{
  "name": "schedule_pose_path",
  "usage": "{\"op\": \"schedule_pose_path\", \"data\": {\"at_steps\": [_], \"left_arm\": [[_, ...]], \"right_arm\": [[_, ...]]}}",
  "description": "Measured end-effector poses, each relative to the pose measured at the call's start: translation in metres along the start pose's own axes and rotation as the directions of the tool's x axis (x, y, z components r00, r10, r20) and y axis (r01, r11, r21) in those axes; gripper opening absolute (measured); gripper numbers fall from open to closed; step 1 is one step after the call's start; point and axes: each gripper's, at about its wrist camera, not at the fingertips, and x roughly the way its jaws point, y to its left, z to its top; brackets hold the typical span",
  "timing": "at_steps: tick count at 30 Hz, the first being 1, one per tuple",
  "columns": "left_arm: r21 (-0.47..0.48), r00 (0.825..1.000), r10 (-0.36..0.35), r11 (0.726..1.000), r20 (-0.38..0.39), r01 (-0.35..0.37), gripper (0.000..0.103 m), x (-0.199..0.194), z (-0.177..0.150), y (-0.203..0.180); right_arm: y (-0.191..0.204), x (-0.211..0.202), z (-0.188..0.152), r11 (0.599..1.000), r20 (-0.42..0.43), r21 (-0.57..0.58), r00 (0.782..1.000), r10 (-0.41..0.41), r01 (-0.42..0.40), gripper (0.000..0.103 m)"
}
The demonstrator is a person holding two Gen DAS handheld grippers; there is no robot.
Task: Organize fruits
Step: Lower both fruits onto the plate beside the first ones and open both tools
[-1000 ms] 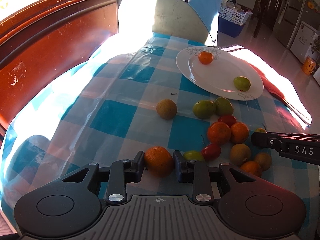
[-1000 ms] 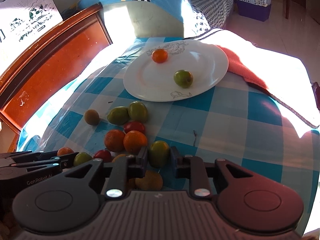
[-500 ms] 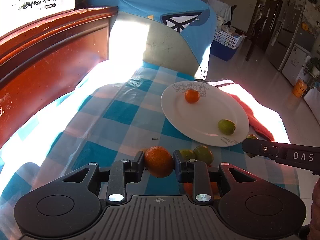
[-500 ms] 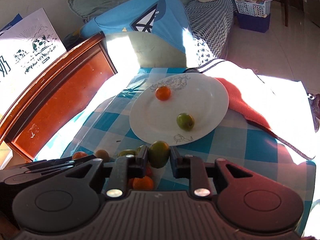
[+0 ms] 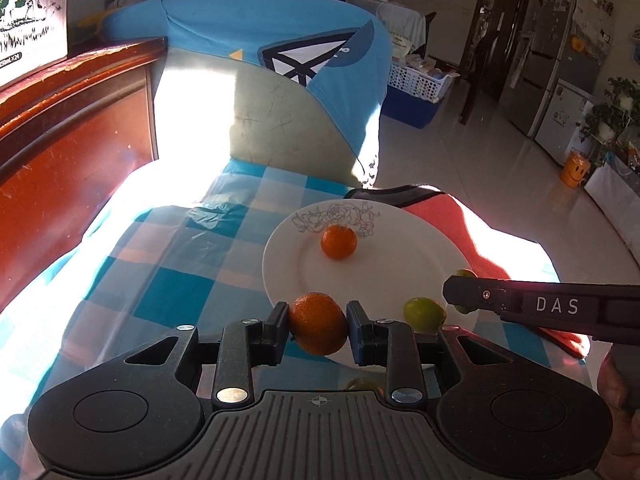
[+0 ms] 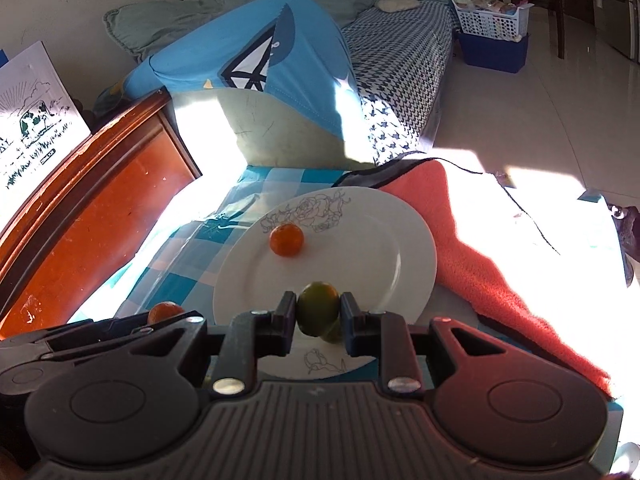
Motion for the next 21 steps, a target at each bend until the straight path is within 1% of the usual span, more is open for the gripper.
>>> {"op": "schedule_pose_path", "data": {"at_steps": [3, 10, 16, 21], "left_arm": [[0.006, 1.000, -0.011, 1.000, -0.002, 0.011, 0.028, 0.010, 0.004, -0.003], [0.015, 0.999, -0.015, 1.000, -0.036, 0.016, 0.028, 0.037, 0.005, -0.008], [0.012, 0.998, -0.023, 1.000, -0.057, 0.023, 0.028, 0.049, 0.005, -0.011], [0.017, 0.998, -0.028, 0.999, -0.054, 0.029, 0.028, 0.054, 0.006, -0.013]], "right_arm": [[-0.006, 0.010, 0.005, 1.000, 0.001, 0.007, 1.000, -0.010, 0.010, 0.024], [-0.017, 0.032, 0.012, 0.999, -0.014, 0.030, 0.999, -0.031, 0.032, 0.024], [-0.024, 0.049, 0.013, 0.997, -0.050, 0.059, 0.998, -0.042, 0.045, 0.024], [-0.026, 0.057, 0.011, 0.996, -0.068, 0.068, 0.997, -0.045, 0.050, 0.024]]}}
